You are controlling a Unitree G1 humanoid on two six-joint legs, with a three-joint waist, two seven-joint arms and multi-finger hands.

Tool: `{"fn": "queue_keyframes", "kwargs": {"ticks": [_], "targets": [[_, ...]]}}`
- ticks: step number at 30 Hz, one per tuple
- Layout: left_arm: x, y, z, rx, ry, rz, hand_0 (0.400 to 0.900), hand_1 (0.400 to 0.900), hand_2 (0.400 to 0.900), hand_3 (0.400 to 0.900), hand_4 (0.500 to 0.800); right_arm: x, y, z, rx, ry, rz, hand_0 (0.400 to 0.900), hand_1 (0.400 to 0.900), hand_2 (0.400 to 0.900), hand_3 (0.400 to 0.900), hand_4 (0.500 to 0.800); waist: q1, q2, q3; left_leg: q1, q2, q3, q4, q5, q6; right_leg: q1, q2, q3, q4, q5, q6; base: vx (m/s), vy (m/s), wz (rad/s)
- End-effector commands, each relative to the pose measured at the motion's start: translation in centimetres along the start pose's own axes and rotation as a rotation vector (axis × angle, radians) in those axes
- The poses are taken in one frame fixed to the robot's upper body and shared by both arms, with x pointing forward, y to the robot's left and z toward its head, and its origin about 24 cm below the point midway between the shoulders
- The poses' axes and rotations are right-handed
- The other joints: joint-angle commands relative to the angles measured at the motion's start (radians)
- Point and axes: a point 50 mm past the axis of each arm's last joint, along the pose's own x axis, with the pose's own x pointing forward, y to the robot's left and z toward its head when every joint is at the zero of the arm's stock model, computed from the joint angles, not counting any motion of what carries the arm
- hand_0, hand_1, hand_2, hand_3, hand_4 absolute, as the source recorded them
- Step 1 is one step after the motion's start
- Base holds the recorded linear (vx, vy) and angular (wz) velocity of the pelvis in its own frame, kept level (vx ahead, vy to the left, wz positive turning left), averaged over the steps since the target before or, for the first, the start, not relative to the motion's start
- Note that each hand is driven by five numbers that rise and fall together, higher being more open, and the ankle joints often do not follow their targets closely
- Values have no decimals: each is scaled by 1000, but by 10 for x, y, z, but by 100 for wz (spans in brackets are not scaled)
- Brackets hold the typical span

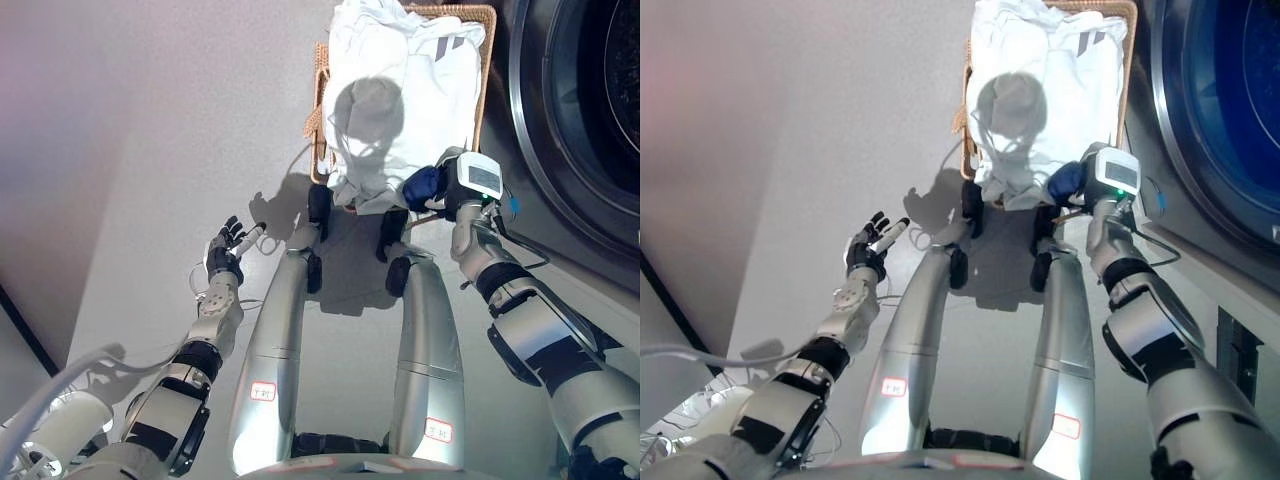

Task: Put the clothes in the basket into the washing machine.

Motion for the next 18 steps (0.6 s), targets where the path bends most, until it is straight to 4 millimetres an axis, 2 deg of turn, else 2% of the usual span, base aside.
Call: {"fn": "queue_keyframes", "kwargs": {"ticks": [1, 5, 6, 7, 9, 12, 14, 18], "targets": [[-9, 19, -20, 2, 35, 97, 900, 900, 900, 900, 800, -12, 7, -31, 141, 112, -39, 400, 400, 400, 400, 500, -49, 29, -70, 23, -15, 2, 65, -157, 10, 14, 28, 34, -66, 4, 88, 9, 15, -6], [-10, 28, -18, -33, 19, 133, 900, 900, 900, 900, 800, -6, -15, -6, 440, 37, -156, 400, 400, 400, 400, 500, -65, 7, -76, 42, -11, 3, 44, -157, 11, 37, 36, 35, -94, 13, 92, 10, 23, -11], [-12, 36, -20, -65, 27, 164, 900, 900, 900, 900, 800, -5, -31, 10, 650, -28, -199, 400, 400, 400, 400, 500, -76, -9, -69, 65, -9, 0, 32, -158, 11, 62, 39, 33, -110, 15, 93, 6, 18, -9], [-12, 36, -20, -65, 27, 164, 900, 900, 900, 900, 800, -5, -31, 10, 650, -28, -199, 400, 400, 400, 400, 500, -76, -10, -76, 56, -9, 0, 33, -156, 12, 52, 38, 34, -107, 16, 93, 4, 9, -9], [-14, 45, -27, -94, 63, 199, 900, 900, 900, 900, 800, -11, -47, 24, 868, -111, -222, 400, 400, 400, 400, 500, -95, -33, -75, 75, -6, -3, 12, -154, 11, 72, 43, 35, -127, 19, 94, 3, 2, -7], [-19, 51, -41, -118, 129, 235, 900, 900, 900, 900, 800, -26, -55, 24, 1282, -130, -257, 400, 400, 400, 400, 500, -116, -56, -73, 111, -2, -6, -7, -155, 10, 109, 46, 37, -151, 20, 96, 14, 13, -8], [-20, 52, -45, -124, 148, 240, 900, 900, 900, 900, 800, -32, -53, 19, 1497, -101, -284, 400, 400, 400, 400, 500, -120, -62, -71, 128, 0, -7, -14, -157, 8, 129, 48, 35, -163, 21, 95, 14, 13, -7], [-20, 52, -47, -126, 165, 237, 900, 900, 900, 900, 800, -27, -66, 7, 1842, -64, -412, 400, 400, 400, 400, 500, -124, -58, -70, 160, 3, -11, -30, -159, 3, 163, 51, 33, -187, 20, 95, 7, 8, -2]]}}
